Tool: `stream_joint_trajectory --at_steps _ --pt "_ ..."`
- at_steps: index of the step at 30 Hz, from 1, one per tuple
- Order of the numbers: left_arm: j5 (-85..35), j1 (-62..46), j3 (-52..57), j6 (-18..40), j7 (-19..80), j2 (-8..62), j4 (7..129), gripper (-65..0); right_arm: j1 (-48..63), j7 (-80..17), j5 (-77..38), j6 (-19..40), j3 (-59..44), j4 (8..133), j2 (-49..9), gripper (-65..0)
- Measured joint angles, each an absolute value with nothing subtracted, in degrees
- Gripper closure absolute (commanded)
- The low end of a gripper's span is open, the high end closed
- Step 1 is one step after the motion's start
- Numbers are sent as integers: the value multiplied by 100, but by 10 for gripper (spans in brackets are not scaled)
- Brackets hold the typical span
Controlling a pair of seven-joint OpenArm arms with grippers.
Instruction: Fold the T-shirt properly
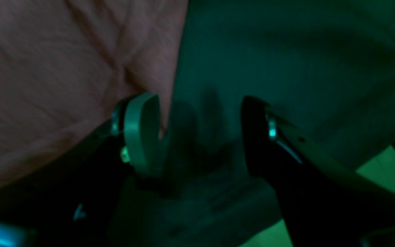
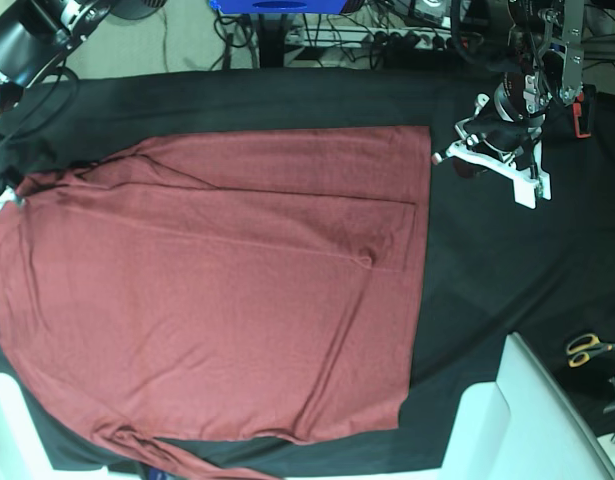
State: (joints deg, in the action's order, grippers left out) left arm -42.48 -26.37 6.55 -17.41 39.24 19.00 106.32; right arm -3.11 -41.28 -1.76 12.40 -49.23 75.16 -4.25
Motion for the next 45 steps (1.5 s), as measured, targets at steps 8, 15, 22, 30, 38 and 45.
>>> stream_joint_trajectory --at_steps 8,15,22,30,38,45 --pt "-4305 -2917 666 -1741 3887 1890 10632 -94 -810 -4106 -1514 2045 -5706 6851 -709 -360" --pt "-4320 -3221 1199 -613 3885 1568 10632 -420 -729 -4073 -2440 2112 -5946 5299 -1396 -360" --pt "-4244 -3358 2668 1118 3946 709 10621 -457 -757 -4047 -2945 2626 -5920 4790 -1695 -362" --pt "-4189 -3365 3155 1981 3942 480 9642 -457 -838 -4029 -2989 2705 -5916 4381 -1660 -362" --pt "-4222 -3365 3142 2340 3951 447 9035 -457 -934 -4051 -2958 2700 -5916 4379 -1621 -360" --pt "-4224 -3352 3142 2340 3946 449 9048 -457 -1129 -4042 -2956 2700 -5913 4182 -1634 -357"
